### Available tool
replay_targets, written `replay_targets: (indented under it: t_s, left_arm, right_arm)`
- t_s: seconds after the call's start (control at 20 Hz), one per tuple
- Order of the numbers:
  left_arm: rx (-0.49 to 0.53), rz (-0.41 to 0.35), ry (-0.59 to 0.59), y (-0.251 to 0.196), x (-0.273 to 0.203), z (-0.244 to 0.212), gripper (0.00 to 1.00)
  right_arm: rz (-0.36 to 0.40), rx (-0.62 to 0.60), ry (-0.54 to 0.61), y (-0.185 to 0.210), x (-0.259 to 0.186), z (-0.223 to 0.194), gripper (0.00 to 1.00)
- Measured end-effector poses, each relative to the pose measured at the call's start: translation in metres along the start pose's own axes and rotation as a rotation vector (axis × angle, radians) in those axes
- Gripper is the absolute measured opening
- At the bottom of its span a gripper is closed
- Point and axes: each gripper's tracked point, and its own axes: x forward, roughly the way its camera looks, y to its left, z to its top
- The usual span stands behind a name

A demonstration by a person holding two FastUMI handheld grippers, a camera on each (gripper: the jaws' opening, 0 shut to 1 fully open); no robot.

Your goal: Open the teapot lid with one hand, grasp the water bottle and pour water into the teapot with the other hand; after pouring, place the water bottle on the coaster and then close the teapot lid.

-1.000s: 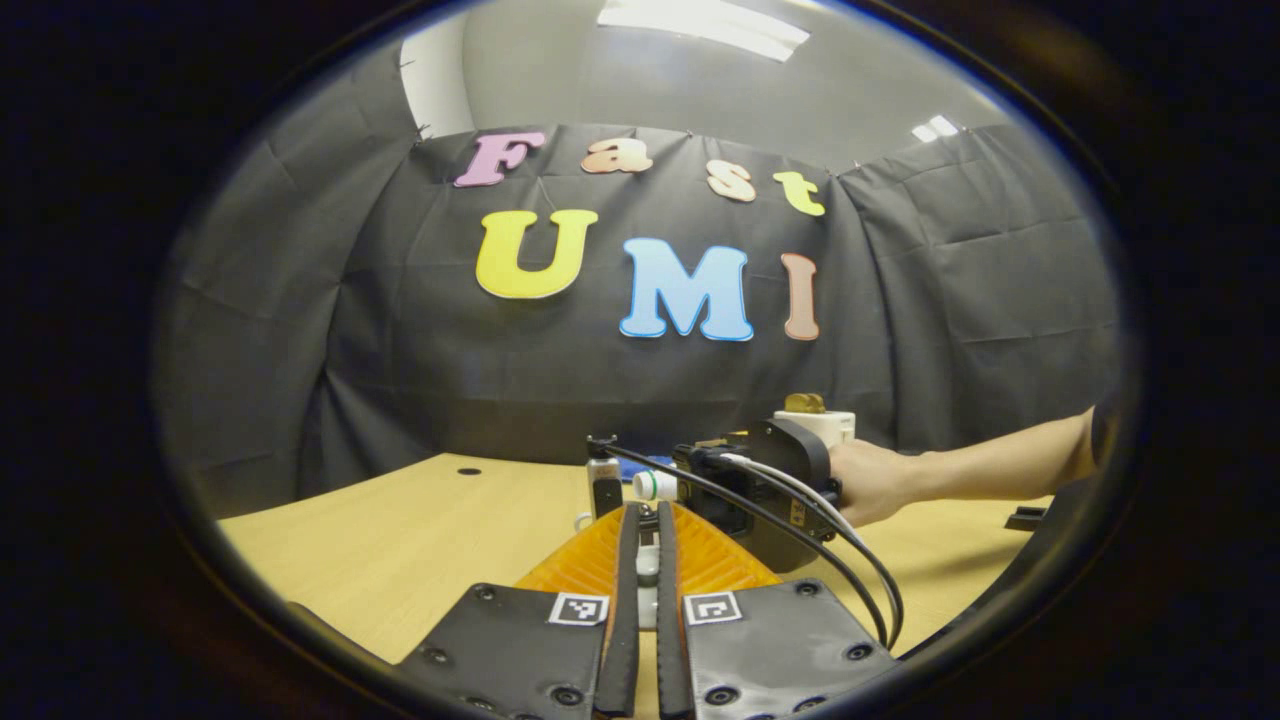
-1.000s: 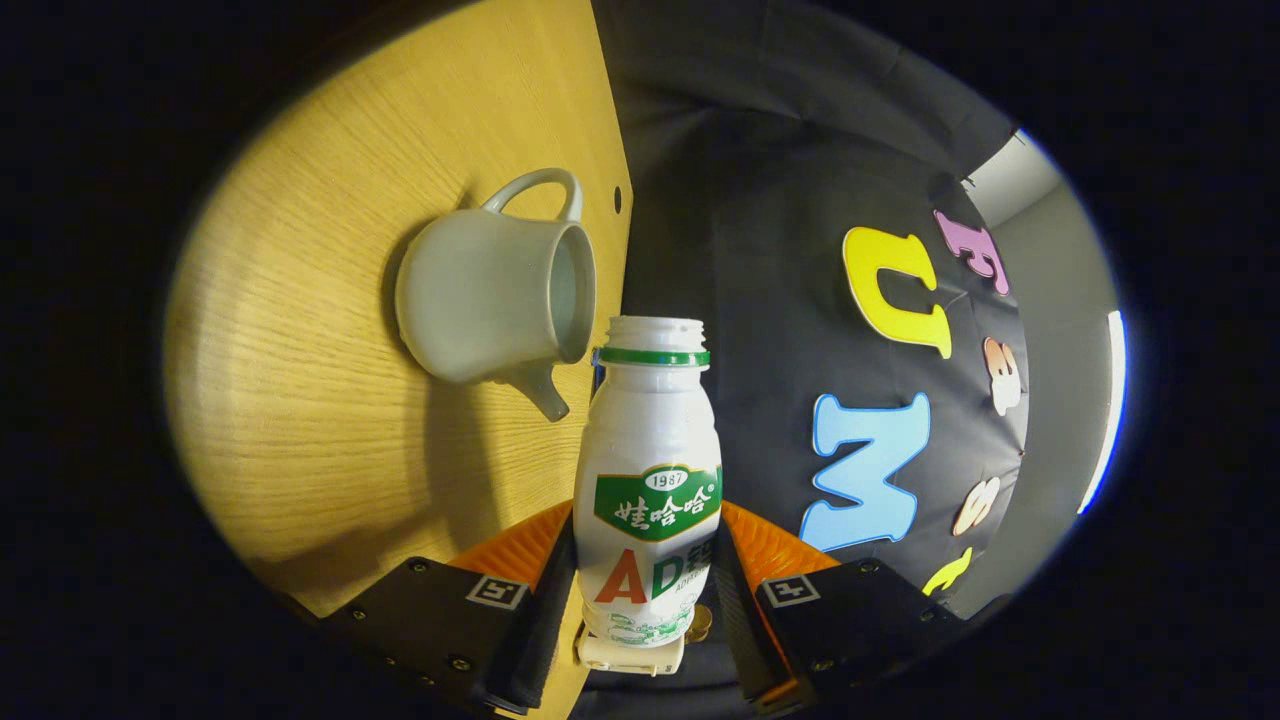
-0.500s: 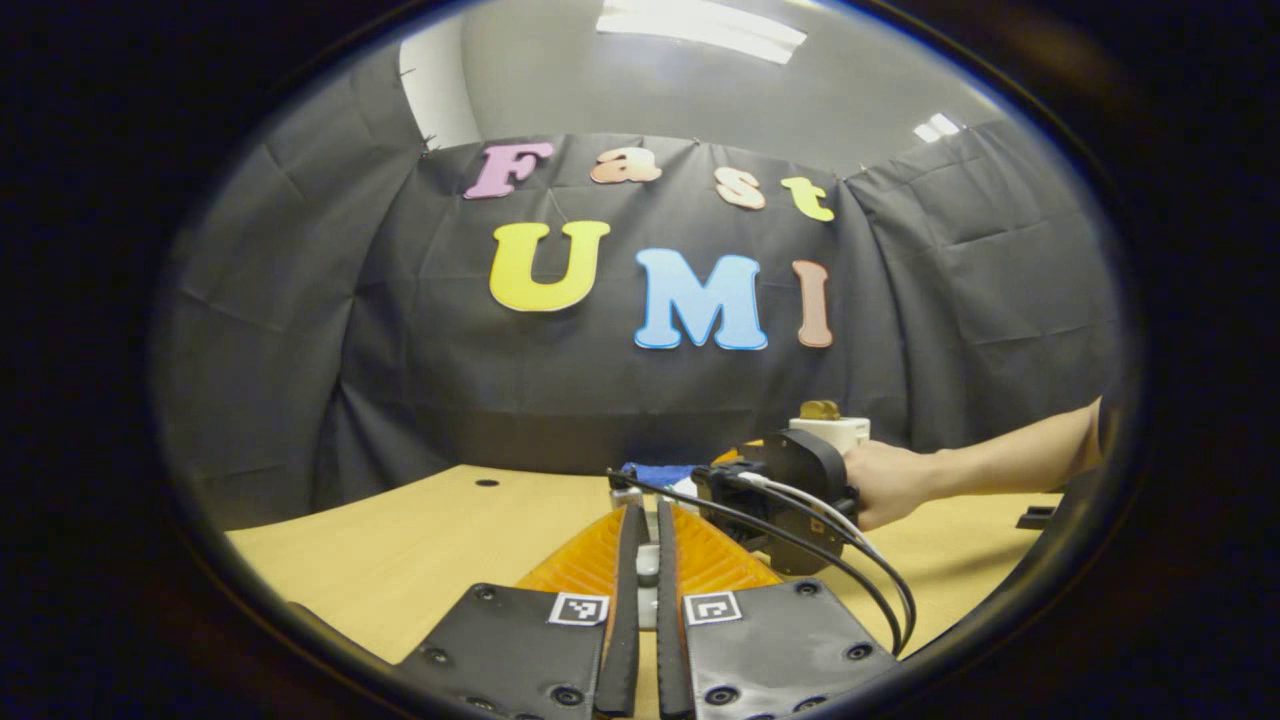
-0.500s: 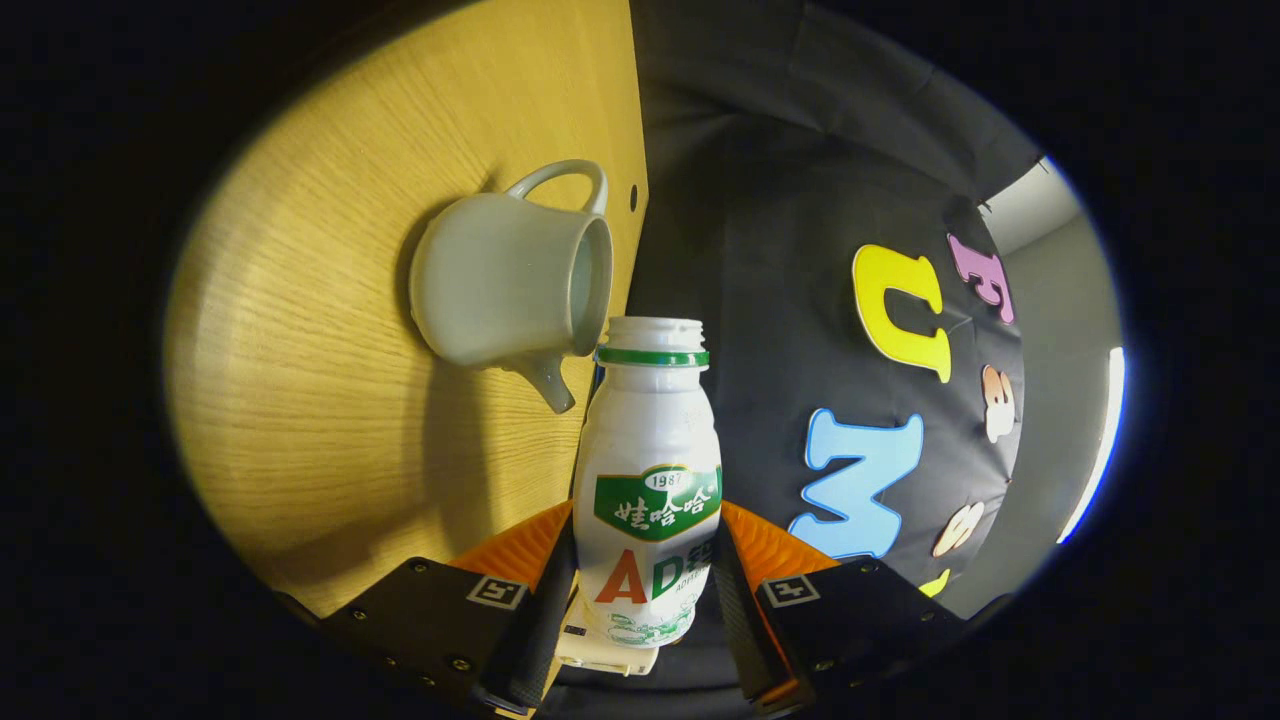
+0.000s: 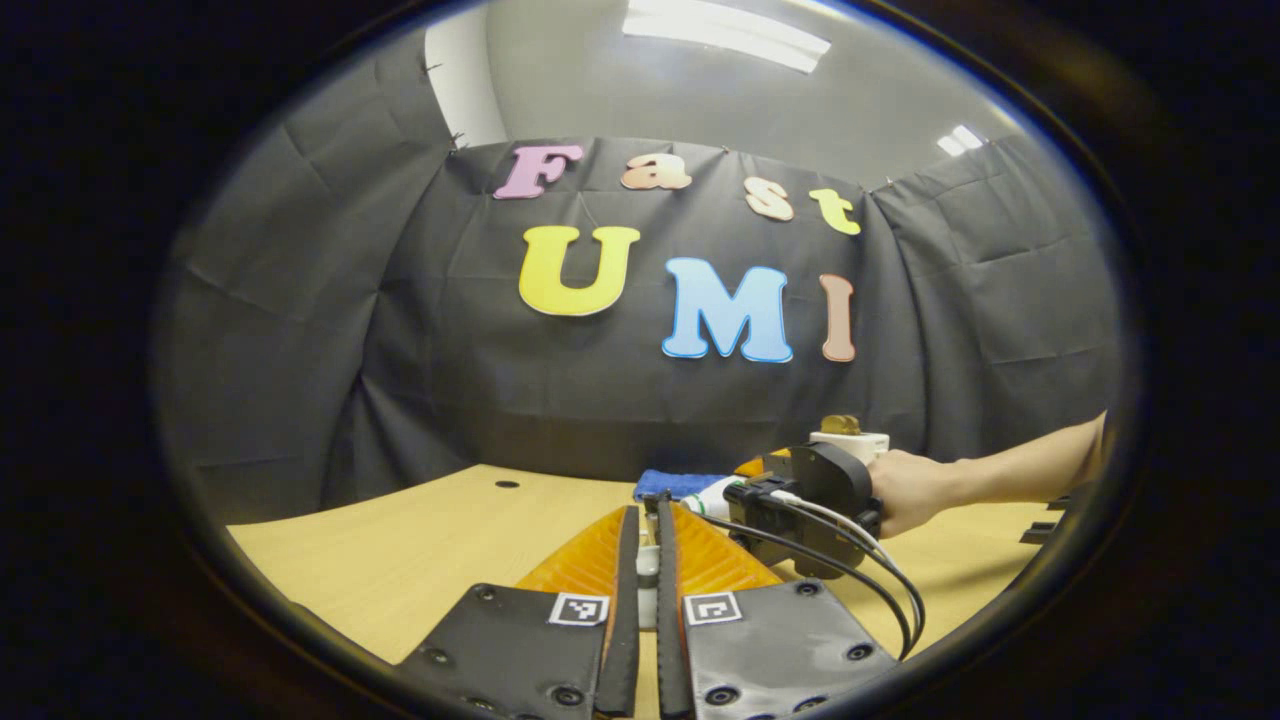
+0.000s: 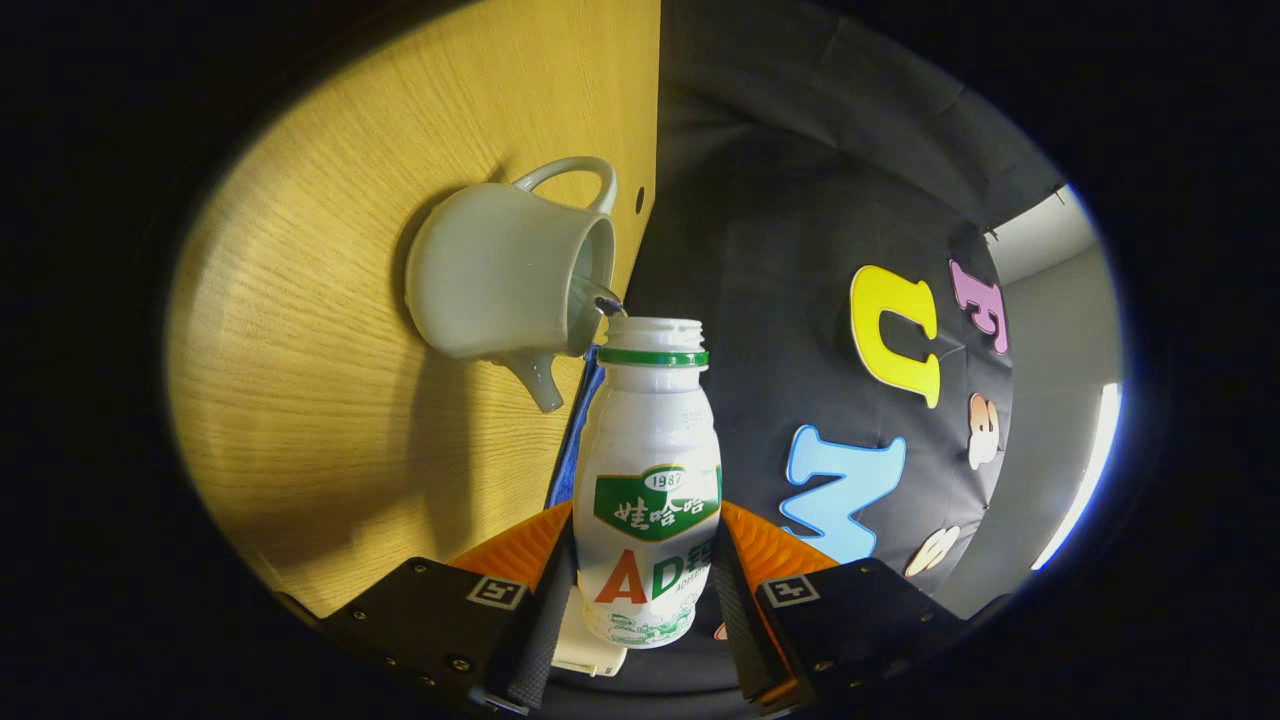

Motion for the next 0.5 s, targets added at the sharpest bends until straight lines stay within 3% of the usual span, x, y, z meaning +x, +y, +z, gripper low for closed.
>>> replay_targets:
  t_s: [0.15,0.2,0.3,0.35,0.5]
  left_arm:
    - [0.008,0.0,0.001,-0.002,0.001,-0.001,0.13]
    - [0.011,-0.002,0.0,-0.002,0.001,-0.001,0.18]
    - [0.015,0.0,0.0,-0.002,0.0,-0.001,0.13]
    - [0.013,0.001,0.001,-0.002,0.001,-0.001,0.18]
    - [0.011,-0.001,0.008,-0.002,0.003,-0.004,0.18]
  right_arm:
    - [-0.009,-0.02,-0.002,-0.004,0.0,-0.001,0.7]
    - [-0.014,-0.027,-0.002,-0.005,0.0,-0.001,0.7]
    - [-0.023,-0.04,-0.002,-0.008,0.0,-0.002,0.7]
    - [-0.028,-0.047,-0.001,-0.009,0.0,-0.004,0.7]
    - [-0.044,-0.072,-0.002,-0.012,-0.001,-0.005,0.7]
